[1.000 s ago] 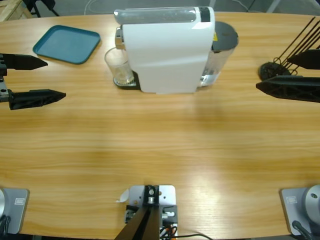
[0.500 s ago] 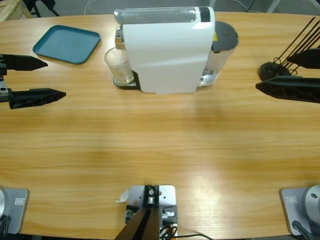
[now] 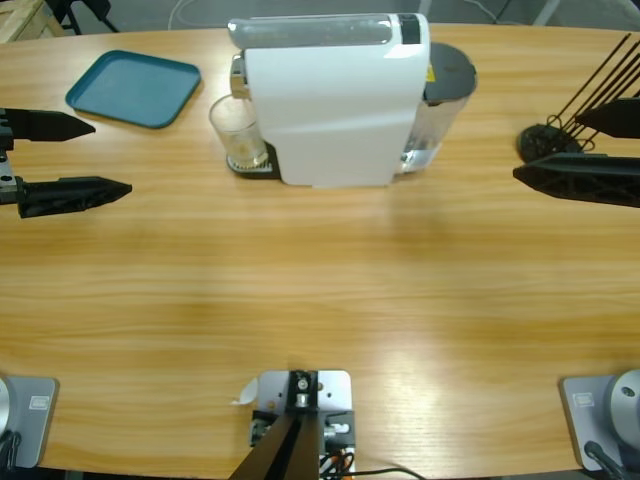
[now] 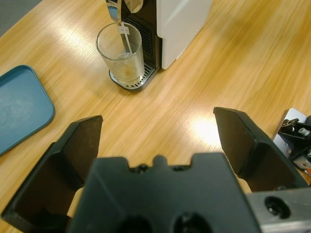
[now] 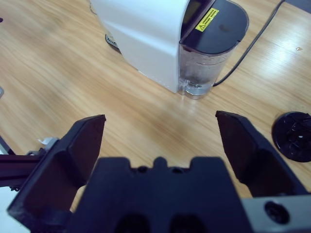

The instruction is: Pour coffee

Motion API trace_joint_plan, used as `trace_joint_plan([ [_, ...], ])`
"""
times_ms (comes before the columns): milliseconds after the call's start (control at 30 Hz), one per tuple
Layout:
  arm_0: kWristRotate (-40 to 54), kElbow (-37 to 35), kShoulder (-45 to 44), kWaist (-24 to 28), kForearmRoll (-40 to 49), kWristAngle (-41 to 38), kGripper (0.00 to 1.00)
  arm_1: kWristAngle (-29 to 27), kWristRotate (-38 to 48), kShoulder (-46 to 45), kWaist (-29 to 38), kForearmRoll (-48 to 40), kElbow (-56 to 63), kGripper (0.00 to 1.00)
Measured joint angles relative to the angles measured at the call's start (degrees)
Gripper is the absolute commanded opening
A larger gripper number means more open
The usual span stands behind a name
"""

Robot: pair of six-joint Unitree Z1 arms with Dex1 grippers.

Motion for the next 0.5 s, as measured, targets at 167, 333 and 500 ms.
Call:
trace_joint_plan([
  [167,0.0,0.0,0.0,0.0,0.0,0.2,1.000,0.7,0.0,0.0,0.0,0.0,0.0,1.000],
  [333,0.0,0.0,0.0,0.0,0.0,0.3,1.000,1.5,0.0,0.0,0.0,0.0,0.0,1.000],
  [500,-0.1,0.0,0.0,0.1,0.0,0.3,1.000,2.1,0.0,0.0,0.0,0.0,0.1,1.000],
])
